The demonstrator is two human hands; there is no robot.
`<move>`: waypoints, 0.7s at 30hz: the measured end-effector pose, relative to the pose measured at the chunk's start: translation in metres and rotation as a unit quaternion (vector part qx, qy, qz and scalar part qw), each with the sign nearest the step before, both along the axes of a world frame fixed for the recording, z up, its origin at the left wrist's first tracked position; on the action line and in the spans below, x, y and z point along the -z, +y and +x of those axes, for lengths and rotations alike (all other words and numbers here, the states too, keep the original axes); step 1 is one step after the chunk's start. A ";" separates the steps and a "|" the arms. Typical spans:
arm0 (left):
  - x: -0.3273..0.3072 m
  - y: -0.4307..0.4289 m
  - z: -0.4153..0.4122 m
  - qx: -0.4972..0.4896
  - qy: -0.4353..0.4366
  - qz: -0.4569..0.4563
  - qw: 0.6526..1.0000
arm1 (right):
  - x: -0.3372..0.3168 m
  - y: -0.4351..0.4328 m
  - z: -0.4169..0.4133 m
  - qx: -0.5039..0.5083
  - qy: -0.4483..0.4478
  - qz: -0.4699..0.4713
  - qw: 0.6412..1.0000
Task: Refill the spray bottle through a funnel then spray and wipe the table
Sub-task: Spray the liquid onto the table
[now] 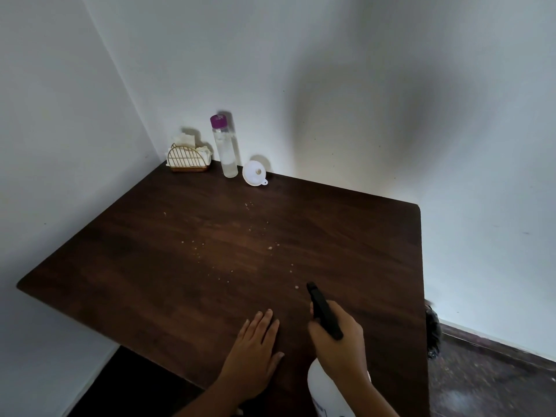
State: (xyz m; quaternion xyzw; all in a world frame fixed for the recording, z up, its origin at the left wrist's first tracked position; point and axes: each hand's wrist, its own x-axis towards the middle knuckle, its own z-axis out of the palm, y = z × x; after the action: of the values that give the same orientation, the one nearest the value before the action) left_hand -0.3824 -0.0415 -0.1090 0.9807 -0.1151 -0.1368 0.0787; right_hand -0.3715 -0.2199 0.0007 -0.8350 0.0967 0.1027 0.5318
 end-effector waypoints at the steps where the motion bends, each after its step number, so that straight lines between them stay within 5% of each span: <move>1: 0.000 0.000 0.000 0.001 -0.002 0.001 1.000 | 0.001 0.000 0.001 0.003 0.003 -0.002 1.000; 8: 0.003 0.001 0.000 -0.001 -0.005 0.004 1.000 | 0.002 0.001 0.004 -0.022 0.043 -0.013 0.999; 21: 0.000 0.002 0.002 0.006 0.008 0.002 1.000 | -0.003 0.001 0.002 -0.005 -0.035 0.051 0.998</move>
State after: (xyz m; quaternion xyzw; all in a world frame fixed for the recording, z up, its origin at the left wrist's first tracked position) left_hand -0.3807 -0.0397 -0.1095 0.9792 -0.1196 -0.1450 0.0769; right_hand -0.3699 -0.2187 0.0036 -0.8105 0.0685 0.0808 0.5761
